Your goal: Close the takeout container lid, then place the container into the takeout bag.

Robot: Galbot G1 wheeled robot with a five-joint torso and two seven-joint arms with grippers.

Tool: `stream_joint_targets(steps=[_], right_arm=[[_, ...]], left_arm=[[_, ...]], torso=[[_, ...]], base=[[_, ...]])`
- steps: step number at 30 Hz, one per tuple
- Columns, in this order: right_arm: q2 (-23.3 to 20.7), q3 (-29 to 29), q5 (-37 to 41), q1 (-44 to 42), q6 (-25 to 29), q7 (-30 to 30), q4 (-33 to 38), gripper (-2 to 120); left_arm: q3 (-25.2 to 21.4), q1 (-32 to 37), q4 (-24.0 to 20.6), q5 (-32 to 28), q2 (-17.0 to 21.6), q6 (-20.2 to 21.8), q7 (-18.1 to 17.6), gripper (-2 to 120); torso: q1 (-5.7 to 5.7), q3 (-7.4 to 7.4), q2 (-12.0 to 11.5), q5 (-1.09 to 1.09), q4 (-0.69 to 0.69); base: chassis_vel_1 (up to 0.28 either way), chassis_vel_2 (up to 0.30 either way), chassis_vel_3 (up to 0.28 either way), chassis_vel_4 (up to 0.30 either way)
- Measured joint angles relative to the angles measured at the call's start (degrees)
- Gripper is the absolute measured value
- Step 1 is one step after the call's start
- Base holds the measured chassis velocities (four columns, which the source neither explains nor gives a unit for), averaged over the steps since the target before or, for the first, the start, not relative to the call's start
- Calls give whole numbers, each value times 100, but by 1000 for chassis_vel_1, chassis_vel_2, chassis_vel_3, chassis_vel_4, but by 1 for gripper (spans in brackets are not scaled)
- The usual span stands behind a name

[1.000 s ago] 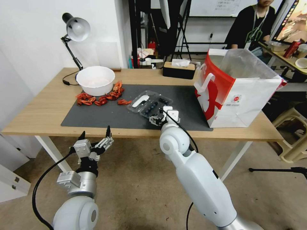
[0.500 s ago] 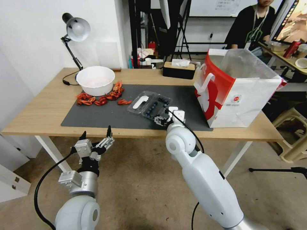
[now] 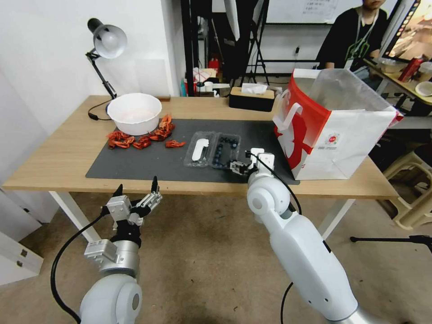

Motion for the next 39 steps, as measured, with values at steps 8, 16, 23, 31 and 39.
stream_joint_targets(steps=[8, 16, 23, 31, 39], right_arm=[[-29, 115, 21, -27, 15, -66, 54, 100], [-80, 228, -92, -198, 626, -619, 478, 100], [-500, 265, -767, -766, 1808, -1742, 1100, 100], [-1146, 627, -2982, -2916, 3211, -2399, 2446, 100], [-874, 577, -4519, -4442, 4208, -2008, 2672, 100]], left_arm=[[9, 8, -1, 5, 0, 1, 1, 100], [3, 7, -4, 3, 16, 6, -1, 100], [-5, -4, -5, -24, 48, 18, -5, 100], [-9, -26, 26, -41, 103, 12, -21, 100], [-9, 8, 39, -74, 193, -36, -43, 100]], torso=[[0, 0, 0, 0, 0], [0, 0, 0, 0, 2], [1, 0, 0, 1, 1], [0, 0, 0, 0, -2], [1, 0, 0, 0, 0]], base=[[0, 0, 0, 0], [0, 0, 0, 0], [0, 0, 0, 0], [0, 0, 0, 0], [0, 0, 0, 0]])
